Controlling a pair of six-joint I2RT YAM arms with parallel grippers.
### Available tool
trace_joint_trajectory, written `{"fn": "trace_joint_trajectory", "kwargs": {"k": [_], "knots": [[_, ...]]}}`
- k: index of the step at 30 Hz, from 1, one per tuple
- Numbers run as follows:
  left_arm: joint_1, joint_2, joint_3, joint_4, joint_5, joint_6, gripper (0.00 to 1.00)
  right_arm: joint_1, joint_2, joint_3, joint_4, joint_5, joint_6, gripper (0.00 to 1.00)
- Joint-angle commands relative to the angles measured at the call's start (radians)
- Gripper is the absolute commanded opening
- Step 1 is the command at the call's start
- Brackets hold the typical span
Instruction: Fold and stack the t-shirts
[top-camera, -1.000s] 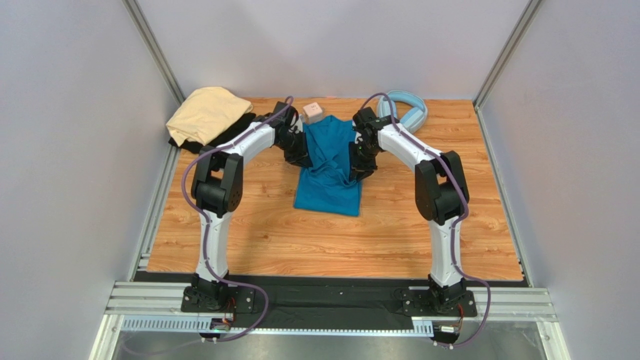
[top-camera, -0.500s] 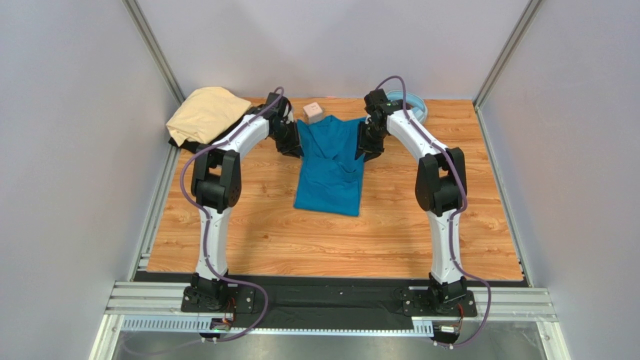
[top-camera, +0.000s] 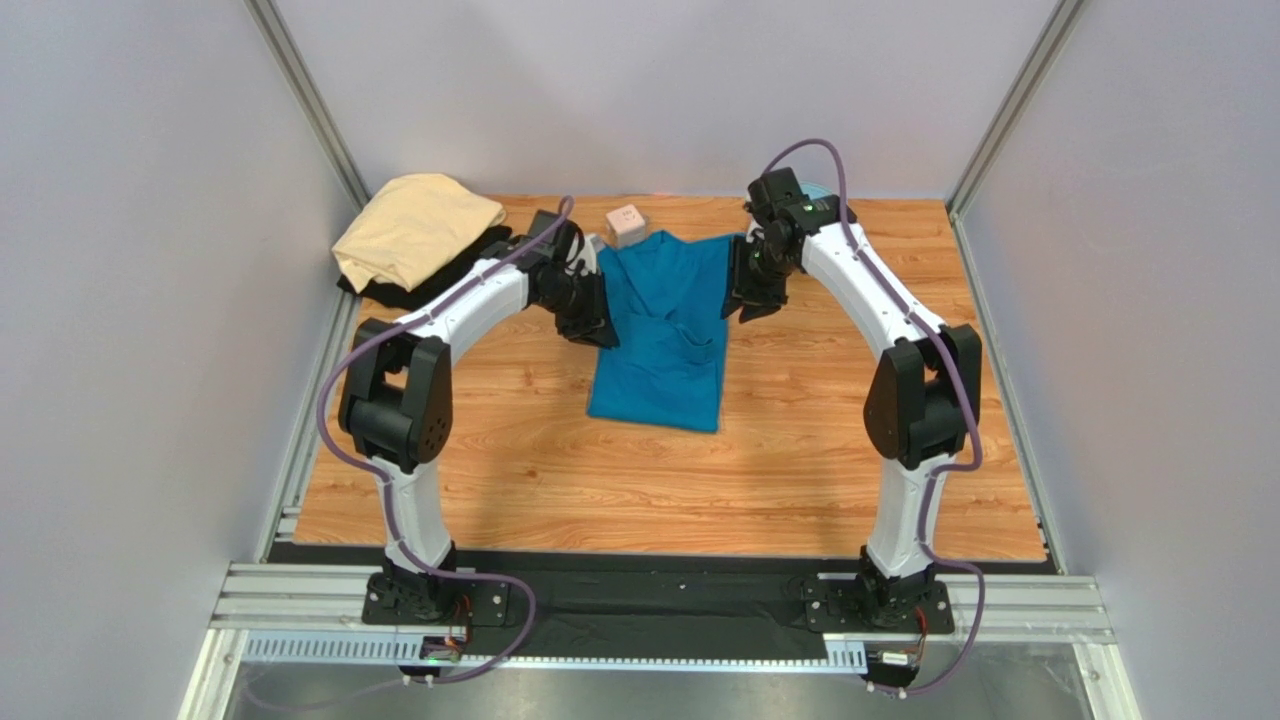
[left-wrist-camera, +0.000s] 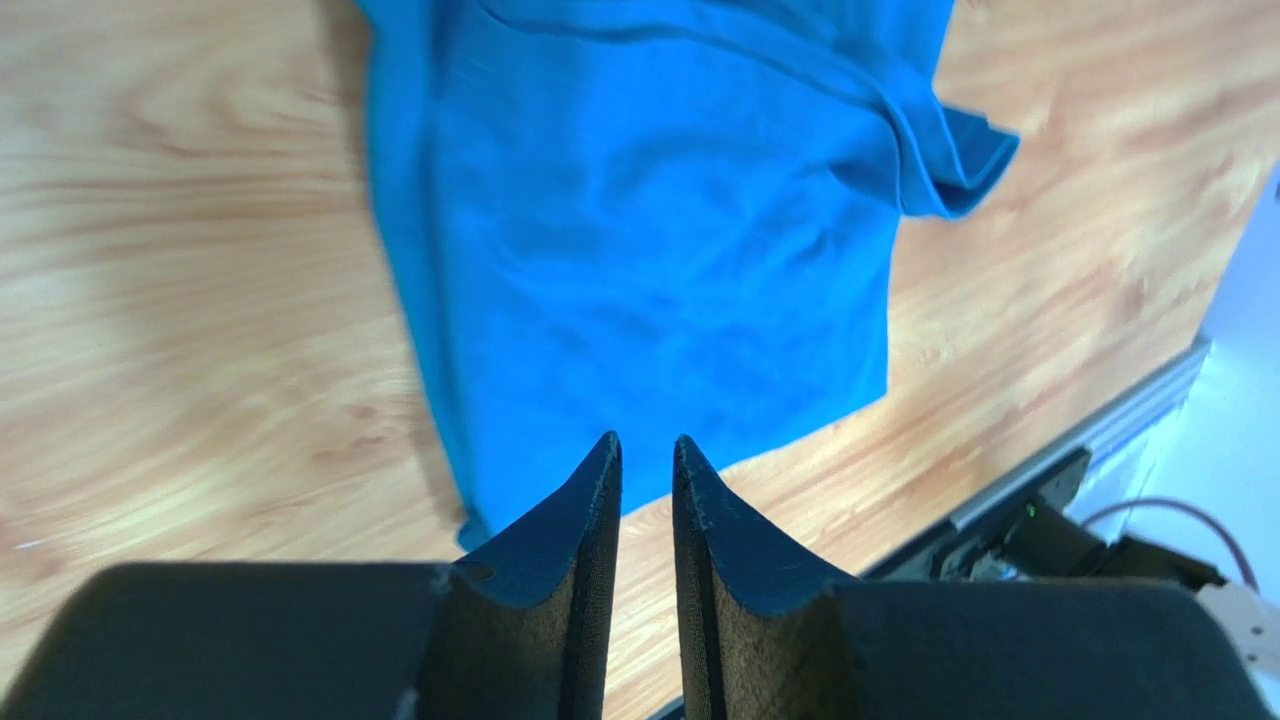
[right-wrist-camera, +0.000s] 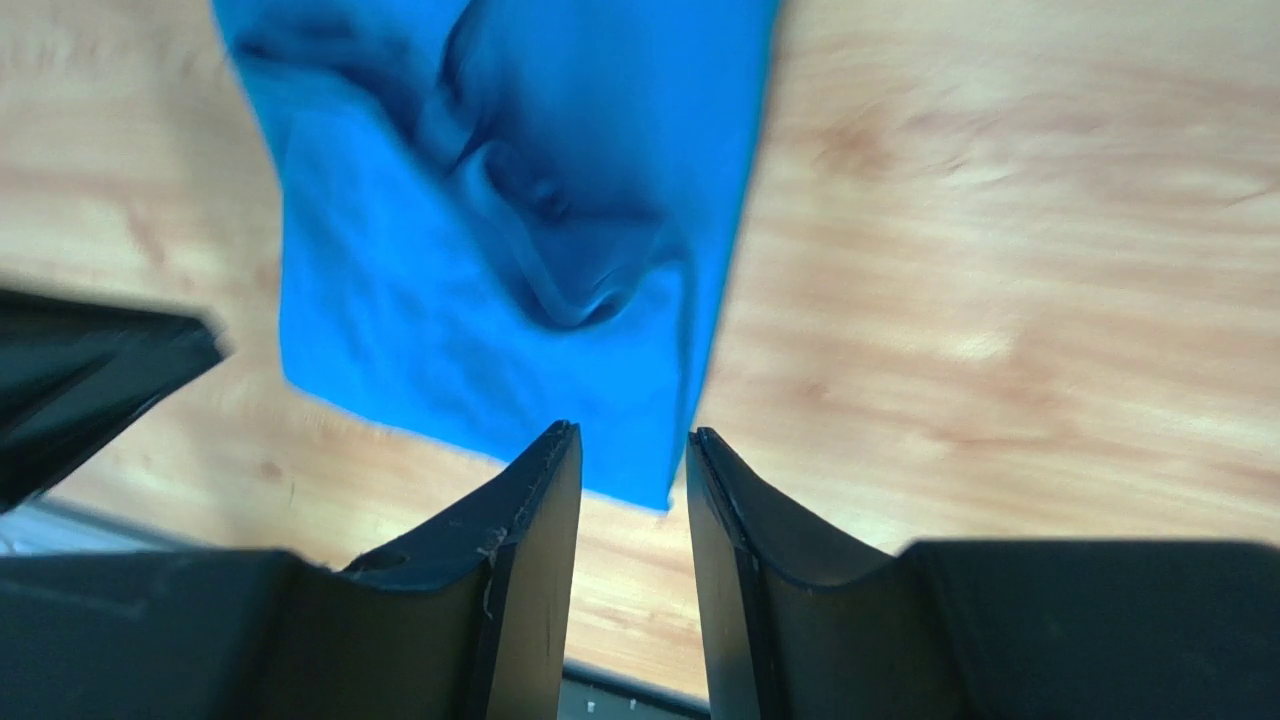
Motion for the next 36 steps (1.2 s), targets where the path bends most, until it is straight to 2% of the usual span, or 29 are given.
{"fn": "trace_joint_trajectory", "kwargs": {"k": [1,8,11,15,17,24,31,36], "knots": [[-0.038,-0.007,-0.04,0.068,0.06,0.012,0.25,0.107,-0.076,-0.103,0.03,-0.09,0.014,0.36],[-0.088,0.076,-0.034,0.092,0.058,0.006,0.22,0.214,0.02,-0.158,0.114,-0.121,0.051,0.34],[-0.1,0.096,-0.043,0.1,0.06,0.006,0.21,0.217,0.114,-0.096,0.101,-0.095,0.042,0.33],[-0.111,0.111,-0.073,0.106,0.052,0.018,0.19,0.204,0.247,0.102,0.015,-0.011,-0.012,0.29],[-0.112,0.107,-0.102,0.108,0.049,0.021,0.19,0.193,0.289,0.139,-0.003,0.012,-0.014,0.29],[-0.112,0.058,-0.199,0.128,0.061,-0.005,0.18,0.083,0.329,0.181,-0.016,0.044,-0.01,0.29],[-0.115,0.085,-0.233,0.142,0.109,-0.031,0.18,0.056,0.339,0.187,-0.048,0.107,-0.032,0.28],[-0.115,0.036,-0.265,0.14,0.113,-0.028,0.19,0.058,0.231,0.155,-0.056,0.069,-0.012,0.29]]}}
